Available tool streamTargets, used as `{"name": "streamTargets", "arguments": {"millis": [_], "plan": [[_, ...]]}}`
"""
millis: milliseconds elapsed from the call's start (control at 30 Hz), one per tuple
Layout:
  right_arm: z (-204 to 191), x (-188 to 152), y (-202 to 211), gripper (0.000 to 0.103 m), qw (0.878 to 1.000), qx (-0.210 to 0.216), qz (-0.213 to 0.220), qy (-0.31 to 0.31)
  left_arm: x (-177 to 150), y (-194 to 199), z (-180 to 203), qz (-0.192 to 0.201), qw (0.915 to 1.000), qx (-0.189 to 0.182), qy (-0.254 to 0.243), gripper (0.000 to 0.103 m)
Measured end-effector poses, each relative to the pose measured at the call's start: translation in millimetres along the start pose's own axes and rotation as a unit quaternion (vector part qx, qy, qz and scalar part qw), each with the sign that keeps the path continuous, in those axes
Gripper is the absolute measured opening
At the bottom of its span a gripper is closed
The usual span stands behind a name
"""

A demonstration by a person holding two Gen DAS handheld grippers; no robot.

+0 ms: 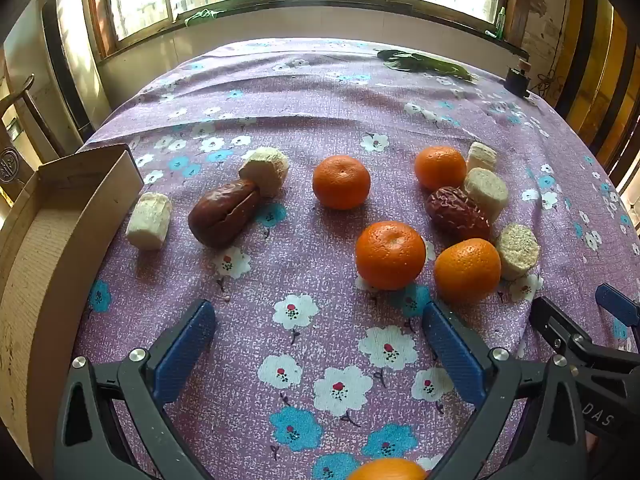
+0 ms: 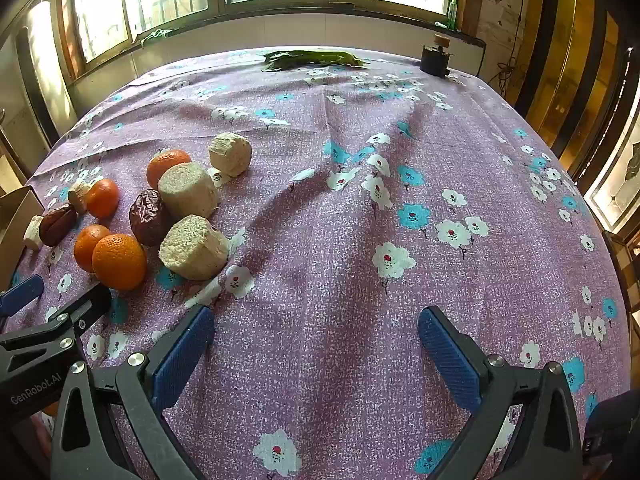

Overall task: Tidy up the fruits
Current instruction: 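Grasp an orange with the left tool while the right tool reaches toward another orange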

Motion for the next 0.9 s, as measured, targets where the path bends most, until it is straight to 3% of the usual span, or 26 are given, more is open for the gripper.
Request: {"name": "streamTargets", "arguments": {"millis": [267, 367, 500, 900], "plan": [[1.1, -3.0, 2.8, 0.103, 1.0, 0.007, -0.004, 0.011, -3.2, 6.9, -1.7, -0.031, 0.9984, -0.026, -0.04, 0.103], [0.1, -3.0, 9.9, 0.103, 1.0, 0.004, -0.001, 0.013, -3.6, 19.7, -8.0, -0.006, 0.9992, -0.026, -0.028, 0.103], [-0.9, -0.3, 34.7, 0.103, 0.999, 0.031, 0.029, 0.018, -1.4, 42.3, -21.2, 0.017, 0.9991, -0.03, -0.024, 0.103], [-37.9, 8.6, 73.5, 0.103, 0.993, 0.065, 0.076, 0.063, -3.9, 84.7, -34.6, 0.064, 0.9974, -0.033, 0.0, 0.103]]}}
Point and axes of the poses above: each gripper's, at about its wrist camera, not at the fingertips, and y roughly against the way its jaws point, z to its right, x to its top, the point moved 3 cm from there along -y, roughly the way its jaws point, and after that the axes turned 1 degree about x, right-handed, at the moved point
